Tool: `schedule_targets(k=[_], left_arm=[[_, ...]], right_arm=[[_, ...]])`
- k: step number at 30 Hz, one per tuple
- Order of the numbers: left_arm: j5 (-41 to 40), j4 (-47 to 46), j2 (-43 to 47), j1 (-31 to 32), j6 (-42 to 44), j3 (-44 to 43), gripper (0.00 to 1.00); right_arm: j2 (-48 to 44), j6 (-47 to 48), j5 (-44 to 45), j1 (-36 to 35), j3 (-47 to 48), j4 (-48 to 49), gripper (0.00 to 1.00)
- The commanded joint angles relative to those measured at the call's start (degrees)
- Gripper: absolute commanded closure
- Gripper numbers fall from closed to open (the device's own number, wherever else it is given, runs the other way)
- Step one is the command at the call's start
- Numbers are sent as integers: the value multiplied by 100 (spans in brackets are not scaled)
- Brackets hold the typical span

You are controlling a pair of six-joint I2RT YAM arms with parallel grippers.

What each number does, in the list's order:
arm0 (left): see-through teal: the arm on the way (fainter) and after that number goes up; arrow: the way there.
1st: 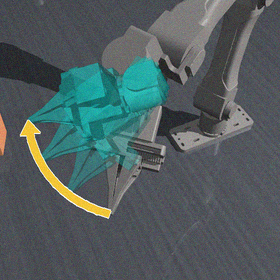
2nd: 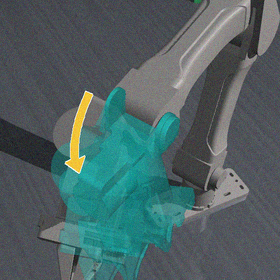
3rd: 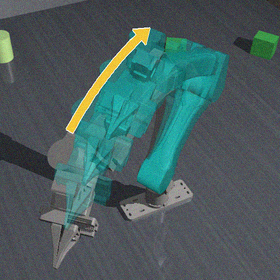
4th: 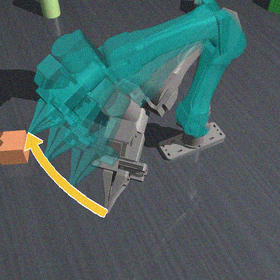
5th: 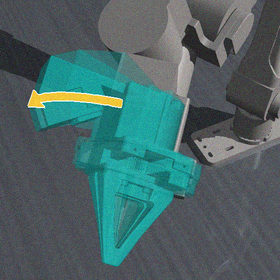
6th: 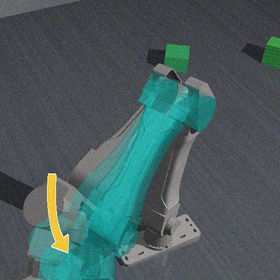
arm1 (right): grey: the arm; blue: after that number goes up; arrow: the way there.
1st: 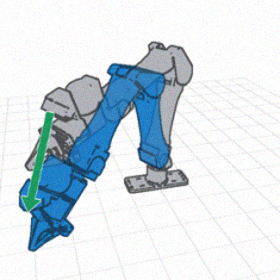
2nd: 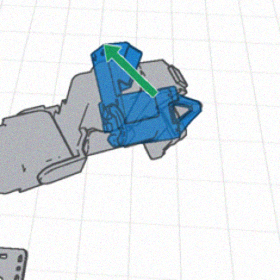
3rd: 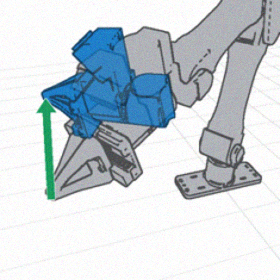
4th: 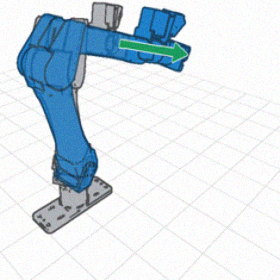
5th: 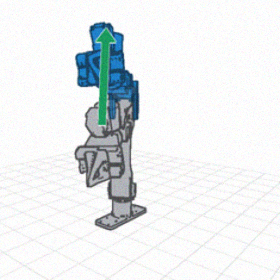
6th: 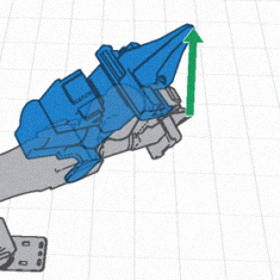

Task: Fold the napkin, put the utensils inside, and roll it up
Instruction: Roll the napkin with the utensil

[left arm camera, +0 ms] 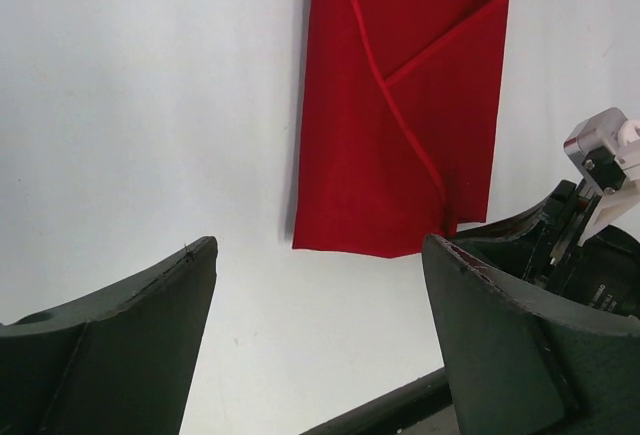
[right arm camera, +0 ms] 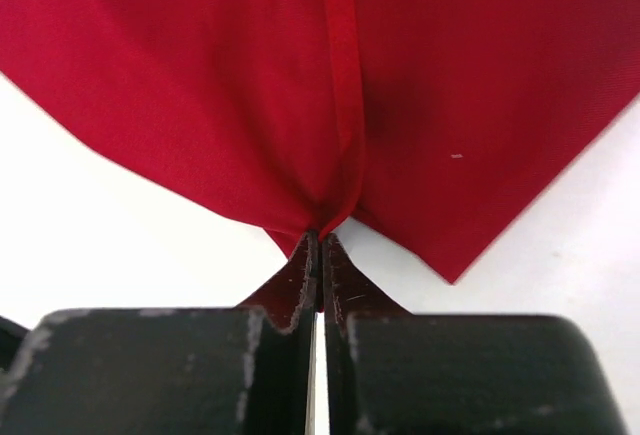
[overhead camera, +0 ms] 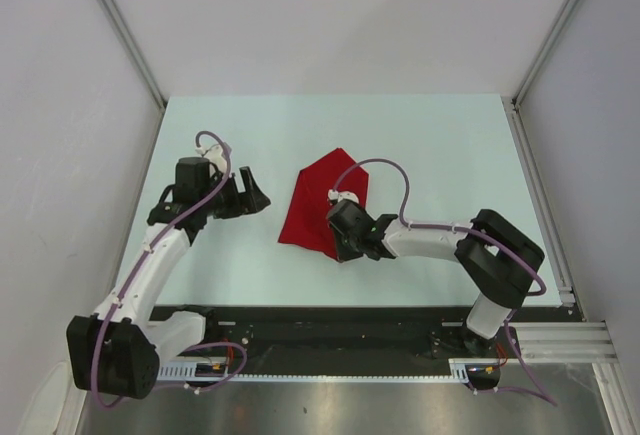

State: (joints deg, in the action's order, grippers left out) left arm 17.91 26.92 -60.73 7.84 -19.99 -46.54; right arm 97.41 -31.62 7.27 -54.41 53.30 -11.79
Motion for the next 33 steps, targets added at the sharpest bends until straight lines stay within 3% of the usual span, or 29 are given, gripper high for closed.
schedule_targets(k=[1,11,26,29,33], left_arm=[[160,-231,140,-168,57,75,12],[257,-257,79,-247,30,128,12],[344,-310,8,-221,-145,295,12],[423,-476,140,-151,-434,532,12],[564,-1256,369,-10,-1085,1216,13]], right_arm=[[-186,287,143,281,225,-569,100],[-486,727,56,827,348,-702,100],[-213,815,-349,853,374,-429,100],[-204,806,-296,853,409,-508,92],[-414,850,-217,862,392,-578,71]])
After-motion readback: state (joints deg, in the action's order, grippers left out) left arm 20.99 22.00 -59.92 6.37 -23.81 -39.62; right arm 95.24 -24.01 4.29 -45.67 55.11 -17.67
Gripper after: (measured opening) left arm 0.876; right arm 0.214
